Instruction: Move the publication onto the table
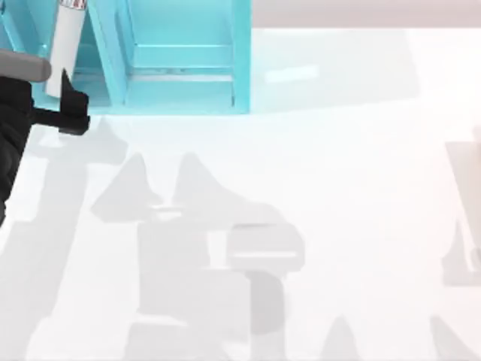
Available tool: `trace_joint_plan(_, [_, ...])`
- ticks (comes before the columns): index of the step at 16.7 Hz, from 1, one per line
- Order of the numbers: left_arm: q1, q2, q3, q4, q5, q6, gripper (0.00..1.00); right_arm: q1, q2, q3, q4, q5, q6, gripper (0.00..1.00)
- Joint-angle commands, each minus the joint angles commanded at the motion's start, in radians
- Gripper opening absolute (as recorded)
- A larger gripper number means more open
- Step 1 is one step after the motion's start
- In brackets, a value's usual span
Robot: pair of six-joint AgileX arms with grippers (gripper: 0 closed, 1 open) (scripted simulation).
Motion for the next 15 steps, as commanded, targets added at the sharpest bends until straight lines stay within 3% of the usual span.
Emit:
trace_joint_plan(6, [-0.023, 0.354, 0.124, 0.219, -0.023, 0.076, 1.00, 0.000, 0.000, 0.000, 0.000, 0.000, 0.000, 1.00])
trace_joint_plan(15, [-0.020, 0.396, 0.150, 0.236, -0.022, 0.083, 1.00, 0.000, 0.000, 0.000, 0.000, 0.000, 0.000, 1.00])
